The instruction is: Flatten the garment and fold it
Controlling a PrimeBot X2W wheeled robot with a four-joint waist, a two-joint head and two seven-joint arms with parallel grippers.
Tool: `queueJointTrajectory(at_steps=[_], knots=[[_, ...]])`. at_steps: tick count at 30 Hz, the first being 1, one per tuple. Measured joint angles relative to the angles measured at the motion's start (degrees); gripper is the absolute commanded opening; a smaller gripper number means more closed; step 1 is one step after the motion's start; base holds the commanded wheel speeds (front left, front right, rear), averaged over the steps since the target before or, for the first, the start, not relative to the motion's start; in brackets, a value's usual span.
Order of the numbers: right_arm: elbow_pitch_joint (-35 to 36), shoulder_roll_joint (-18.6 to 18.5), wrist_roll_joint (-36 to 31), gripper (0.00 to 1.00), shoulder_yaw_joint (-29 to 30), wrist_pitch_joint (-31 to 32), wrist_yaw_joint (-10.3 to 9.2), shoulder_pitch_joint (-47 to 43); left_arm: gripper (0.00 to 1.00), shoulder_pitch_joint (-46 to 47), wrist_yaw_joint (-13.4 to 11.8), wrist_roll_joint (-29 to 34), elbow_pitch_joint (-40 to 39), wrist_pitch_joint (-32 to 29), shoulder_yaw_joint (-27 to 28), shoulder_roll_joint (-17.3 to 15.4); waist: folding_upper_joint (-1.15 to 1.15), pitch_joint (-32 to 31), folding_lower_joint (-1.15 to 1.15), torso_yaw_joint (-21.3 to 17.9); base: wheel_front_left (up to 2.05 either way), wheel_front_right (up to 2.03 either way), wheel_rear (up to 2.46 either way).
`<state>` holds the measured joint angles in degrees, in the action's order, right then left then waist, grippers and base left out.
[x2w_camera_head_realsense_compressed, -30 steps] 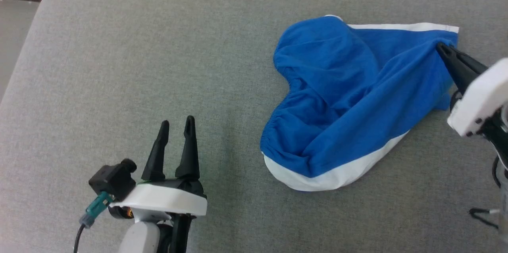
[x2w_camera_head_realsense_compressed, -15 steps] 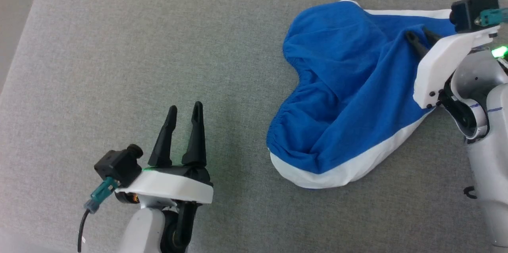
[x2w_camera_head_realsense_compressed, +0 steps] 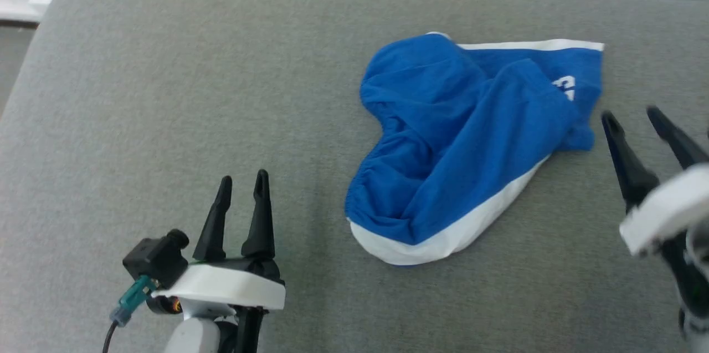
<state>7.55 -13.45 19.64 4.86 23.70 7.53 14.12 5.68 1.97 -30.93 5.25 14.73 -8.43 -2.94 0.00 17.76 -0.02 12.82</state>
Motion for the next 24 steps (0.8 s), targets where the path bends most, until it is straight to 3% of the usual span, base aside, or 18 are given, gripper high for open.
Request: queueJointTrajectory(at_steps=[4, 8, 12, 17, 24], knots=[[5.9, 6.22, -4.61, 1.0, 3.74, -6.67, 0.0, -11.01, 1.0, -1.91, 0.37, 0.8, -1.2, 0.0, 0.64, 0.02, 0.0, -1.63, 0.0, -2.31, 0.0, 0.0, 0.0], [5.91, 10.16, -6.27, 1.0, 5.27, -14.26, 0.0, -18.69, 1.0, -4.7, 0.59, 1.54, -2.12, 0.0, 1.48, 0.01, 0.0, -3.04, 0.0, -4.48, 0.0, 0.0, 0.0], [1.78, 10.37, -3.7, 1.0, 4.75, -20.01, 0.0, -22.84, 1.0, -6.93, 1.04, 3.61, -1.92, 0.0, 1.26, 0.01, 0.0, -4.16, 0.0, -6.3, 0.0, 0.0, 0.0], [-0.79, 10.46, -2.86, 1.0, 3.19, -22.91, 0.0, -22.95, 1.0, -6.5, 2.31, 5.72, -1.8, -0.31, -0.78, -0.7, 0.0, -5.25, 0.01, -7.63, 0.0, 0.0, 0.0], [-0.85, 10.45, -4.08, 1.0, 3.35, -23.03, 0.0, -21.26, 1.0, -1.48, 4.57, 6.72, -0.51, -10.79, -7.61, -6.23, 0.0, -4.88, 0.02, -7.77, 0.0, 0.0, 0.0]])
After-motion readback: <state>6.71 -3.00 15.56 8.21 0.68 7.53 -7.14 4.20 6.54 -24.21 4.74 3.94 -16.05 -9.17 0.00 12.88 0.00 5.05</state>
